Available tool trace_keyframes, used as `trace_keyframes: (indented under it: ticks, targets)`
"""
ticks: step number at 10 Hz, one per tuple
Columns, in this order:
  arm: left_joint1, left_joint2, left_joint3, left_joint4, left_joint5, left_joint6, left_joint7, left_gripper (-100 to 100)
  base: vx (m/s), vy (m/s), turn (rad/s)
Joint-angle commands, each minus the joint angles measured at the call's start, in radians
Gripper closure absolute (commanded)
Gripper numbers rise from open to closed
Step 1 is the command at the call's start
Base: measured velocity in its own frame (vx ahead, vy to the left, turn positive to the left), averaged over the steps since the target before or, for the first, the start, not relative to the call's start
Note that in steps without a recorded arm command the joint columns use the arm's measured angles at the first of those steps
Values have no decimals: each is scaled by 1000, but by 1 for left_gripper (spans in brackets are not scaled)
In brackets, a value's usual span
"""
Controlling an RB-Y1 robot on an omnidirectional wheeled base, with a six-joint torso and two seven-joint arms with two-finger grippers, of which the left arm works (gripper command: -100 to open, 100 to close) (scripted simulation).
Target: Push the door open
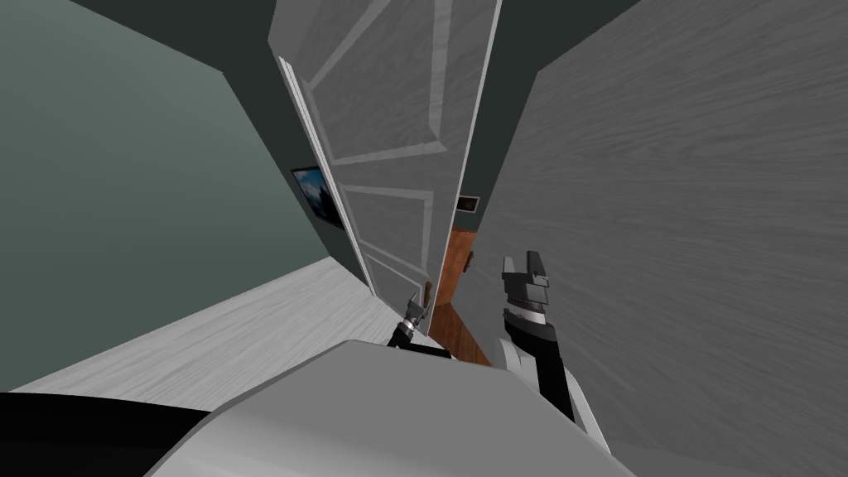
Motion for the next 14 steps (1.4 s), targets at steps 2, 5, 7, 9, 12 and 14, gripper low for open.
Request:
trace_keyframes:
  ticks: [2, 5, 7, 9, 12, 14]
  targets:
    - [-6, -15, 2, 11, 2, -4, 1, -100, 134, -55, -11]
    - [-6, -15, 2, 11, 2, -4, 1, 100, -19, -1, -14]
    - [-6, -15, 2, 11, 2, -4, 1, 100, 0, 0, 0]
    - [-14, 8, 26, 16, 23, -8, -13, 100, -11, 18, -131]
    - [-20, 30, 55, 22, 47, -17, -29, 100, -30, 57, -135]
    - [-24, 43, 73, 25, 63, -23, -39, 100, -18, 56, -90]
